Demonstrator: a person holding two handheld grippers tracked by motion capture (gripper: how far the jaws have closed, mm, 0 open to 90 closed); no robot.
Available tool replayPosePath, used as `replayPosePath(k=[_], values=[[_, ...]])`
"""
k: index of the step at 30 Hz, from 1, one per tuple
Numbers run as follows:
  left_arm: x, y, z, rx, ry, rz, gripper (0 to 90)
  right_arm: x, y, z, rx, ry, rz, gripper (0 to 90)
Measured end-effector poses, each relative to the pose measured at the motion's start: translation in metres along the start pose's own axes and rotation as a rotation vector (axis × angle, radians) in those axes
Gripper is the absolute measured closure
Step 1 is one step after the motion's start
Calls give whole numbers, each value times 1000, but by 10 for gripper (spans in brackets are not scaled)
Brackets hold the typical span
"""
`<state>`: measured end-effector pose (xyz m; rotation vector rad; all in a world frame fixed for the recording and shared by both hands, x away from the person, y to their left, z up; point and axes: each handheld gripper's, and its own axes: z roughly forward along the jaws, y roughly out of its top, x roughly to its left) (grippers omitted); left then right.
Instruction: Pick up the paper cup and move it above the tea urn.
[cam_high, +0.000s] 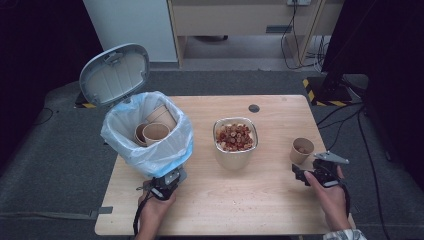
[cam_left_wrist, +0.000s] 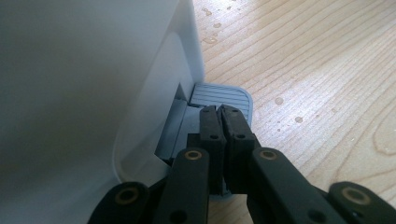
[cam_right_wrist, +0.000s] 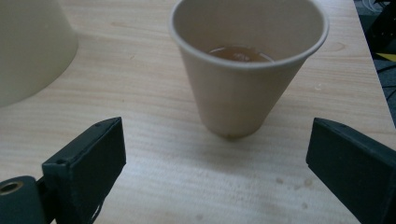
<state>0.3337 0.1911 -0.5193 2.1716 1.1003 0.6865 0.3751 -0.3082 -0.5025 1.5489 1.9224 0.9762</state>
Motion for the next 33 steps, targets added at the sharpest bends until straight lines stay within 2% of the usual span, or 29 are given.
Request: replayPosePath(k=[10,20,33], values=[[0,0,0,2,1,1,870,-11,21,20,-12,7,-22,53],[0,1,1,1,1,4,869,-15,24,36,-79,9,4,146],[0,1,1,2,1,9,873,-18,20,51,-71,24,-23,219]])
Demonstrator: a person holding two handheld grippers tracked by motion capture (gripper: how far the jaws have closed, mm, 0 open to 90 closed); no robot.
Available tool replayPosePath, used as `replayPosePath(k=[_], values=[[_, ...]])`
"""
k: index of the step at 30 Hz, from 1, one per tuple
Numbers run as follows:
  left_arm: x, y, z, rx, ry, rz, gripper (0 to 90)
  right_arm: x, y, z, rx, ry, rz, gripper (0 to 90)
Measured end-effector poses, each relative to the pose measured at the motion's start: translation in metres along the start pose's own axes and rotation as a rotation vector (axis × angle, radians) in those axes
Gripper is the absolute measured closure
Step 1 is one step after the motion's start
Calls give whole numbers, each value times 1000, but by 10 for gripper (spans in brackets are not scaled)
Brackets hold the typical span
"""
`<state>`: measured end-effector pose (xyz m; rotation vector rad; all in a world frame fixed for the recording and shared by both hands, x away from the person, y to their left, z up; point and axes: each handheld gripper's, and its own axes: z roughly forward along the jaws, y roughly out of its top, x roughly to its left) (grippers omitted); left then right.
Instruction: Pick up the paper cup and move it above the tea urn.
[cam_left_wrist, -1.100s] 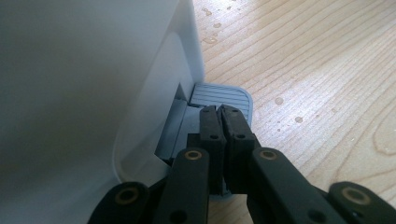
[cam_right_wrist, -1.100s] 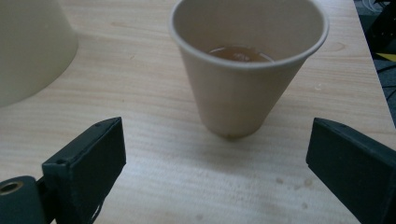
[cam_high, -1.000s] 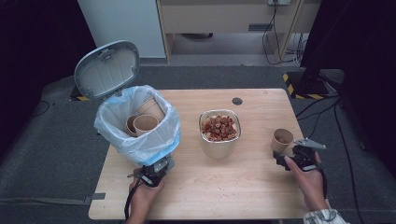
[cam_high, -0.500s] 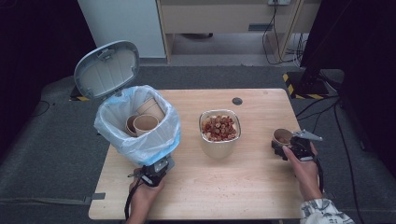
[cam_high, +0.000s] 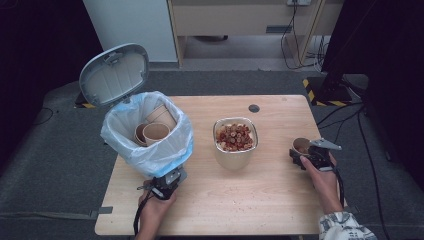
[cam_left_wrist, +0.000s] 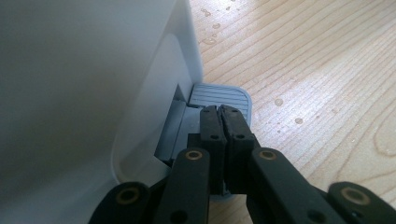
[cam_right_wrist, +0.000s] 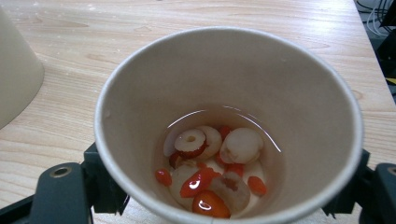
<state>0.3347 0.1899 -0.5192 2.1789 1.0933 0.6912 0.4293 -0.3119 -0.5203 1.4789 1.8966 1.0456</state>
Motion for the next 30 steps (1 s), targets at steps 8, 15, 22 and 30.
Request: replayPosePath(k=[8,15,22,30], values=[[0,0,0,1,1,1,874,1,-1,1,-16,-1,-25,245],[0,0,0,1,0,1,875,2,1,-1,-16,11,-37,280],[0,0,0,-1,0,-2,875,11,14,-16,-38,20,-81,289],[0,0,0,-1,-1,-2,875,14,35,-26,-40,34,-108,291]])
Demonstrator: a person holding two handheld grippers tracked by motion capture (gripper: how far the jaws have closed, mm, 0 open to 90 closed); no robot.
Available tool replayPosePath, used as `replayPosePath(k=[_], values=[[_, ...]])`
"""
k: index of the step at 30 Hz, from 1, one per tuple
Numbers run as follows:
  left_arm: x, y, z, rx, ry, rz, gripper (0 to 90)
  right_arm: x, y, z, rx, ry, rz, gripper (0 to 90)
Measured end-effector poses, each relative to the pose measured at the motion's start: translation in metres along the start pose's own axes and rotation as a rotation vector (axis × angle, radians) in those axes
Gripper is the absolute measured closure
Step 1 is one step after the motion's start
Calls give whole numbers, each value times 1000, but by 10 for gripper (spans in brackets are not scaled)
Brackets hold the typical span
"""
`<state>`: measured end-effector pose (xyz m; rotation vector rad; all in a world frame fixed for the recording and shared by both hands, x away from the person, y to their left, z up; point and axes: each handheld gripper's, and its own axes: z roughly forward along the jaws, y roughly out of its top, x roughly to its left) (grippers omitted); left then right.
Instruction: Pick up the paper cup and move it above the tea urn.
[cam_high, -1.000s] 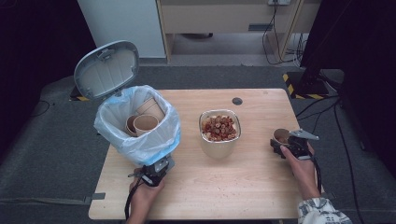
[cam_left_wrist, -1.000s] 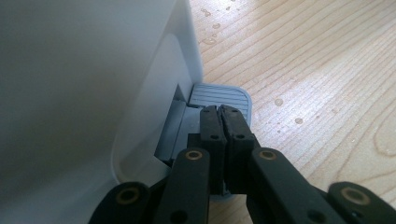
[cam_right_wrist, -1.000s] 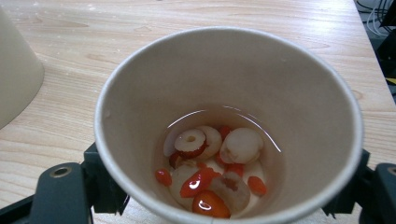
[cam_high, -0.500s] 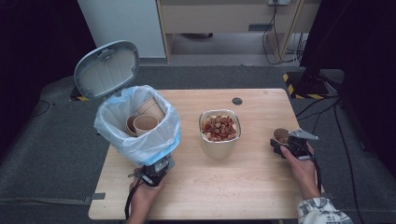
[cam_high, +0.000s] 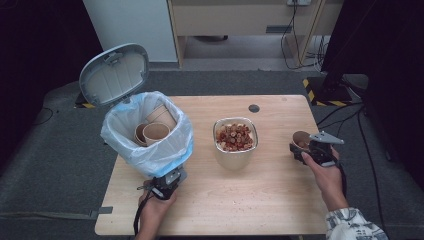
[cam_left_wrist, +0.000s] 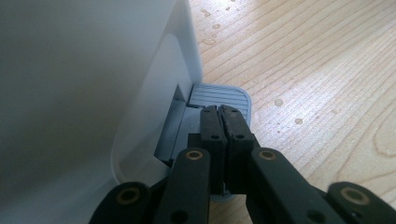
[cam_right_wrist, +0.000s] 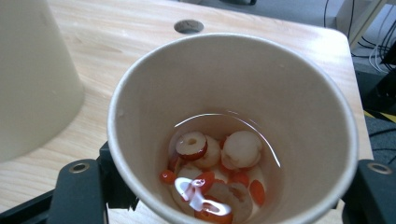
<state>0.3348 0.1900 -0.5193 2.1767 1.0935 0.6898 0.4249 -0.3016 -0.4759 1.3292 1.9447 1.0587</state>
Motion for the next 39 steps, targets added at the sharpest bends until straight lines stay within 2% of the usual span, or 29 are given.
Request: replayPosePath(k=[2,6,12,20,39], values=[[0,0,0,1,1,1,875,0,8,-2,-3,9,-5,291],[0,0,0,1,1,1,875,1,24,-5,-7,11,-46,291],[0,0,0,1,3,4,876,2,43,-5,-17,33,-50,292],[0,0,0,2,1,5,876,9,59,-1,-9,47,-73,293],[0,0,0,2,2,7,876,18,92,-5,-13,82,-112,296]])
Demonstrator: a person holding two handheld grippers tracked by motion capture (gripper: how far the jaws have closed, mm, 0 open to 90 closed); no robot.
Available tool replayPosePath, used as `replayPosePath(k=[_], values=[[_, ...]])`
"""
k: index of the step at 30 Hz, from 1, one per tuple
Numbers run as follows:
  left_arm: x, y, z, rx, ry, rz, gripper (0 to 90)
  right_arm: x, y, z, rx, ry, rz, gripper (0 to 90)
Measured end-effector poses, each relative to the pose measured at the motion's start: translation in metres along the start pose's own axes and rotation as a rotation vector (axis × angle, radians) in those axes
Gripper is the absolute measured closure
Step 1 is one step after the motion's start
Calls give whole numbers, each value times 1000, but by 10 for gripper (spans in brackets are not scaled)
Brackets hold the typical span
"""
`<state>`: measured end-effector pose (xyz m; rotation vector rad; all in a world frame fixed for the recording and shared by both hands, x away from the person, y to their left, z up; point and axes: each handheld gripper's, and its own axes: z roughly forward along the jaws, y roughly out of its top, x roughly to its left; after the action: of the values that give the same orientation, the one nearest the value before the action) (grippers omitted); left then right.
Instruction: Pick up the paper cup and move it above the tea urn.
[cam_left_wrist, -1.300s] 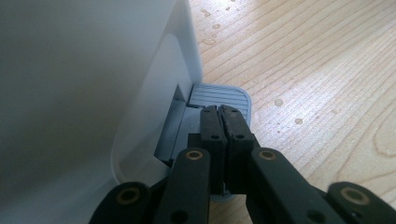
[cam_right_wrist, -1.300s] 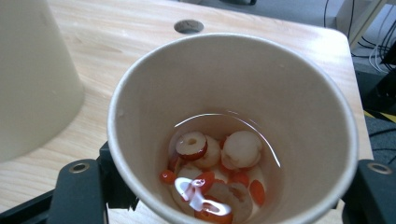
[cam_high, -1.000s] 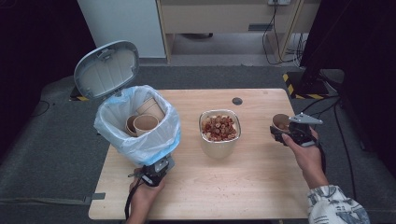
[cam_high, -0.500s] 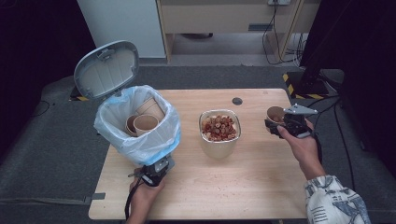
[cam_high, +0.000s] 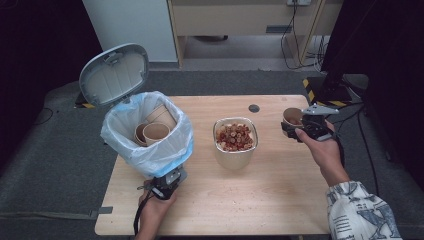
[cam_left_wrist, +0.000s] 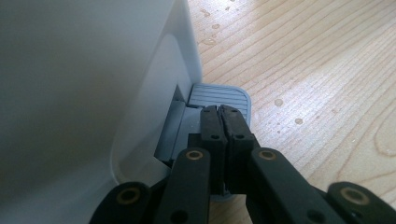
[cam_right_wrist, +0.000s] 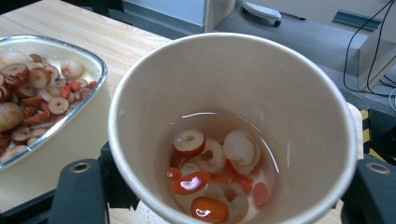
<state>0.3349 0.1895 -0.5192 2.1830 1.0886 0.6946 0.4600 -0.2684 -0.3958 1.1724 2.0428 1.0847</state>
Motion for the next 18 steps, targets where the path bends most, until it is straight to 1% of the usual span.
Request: replayPosePath(k=[6,18], values=[[0,0,0,1,1,2,876,1,7,-2,1,4,-2,296],[0,0,0,1,0,2,876,-1,24,-2,-16,14,-29,297]])
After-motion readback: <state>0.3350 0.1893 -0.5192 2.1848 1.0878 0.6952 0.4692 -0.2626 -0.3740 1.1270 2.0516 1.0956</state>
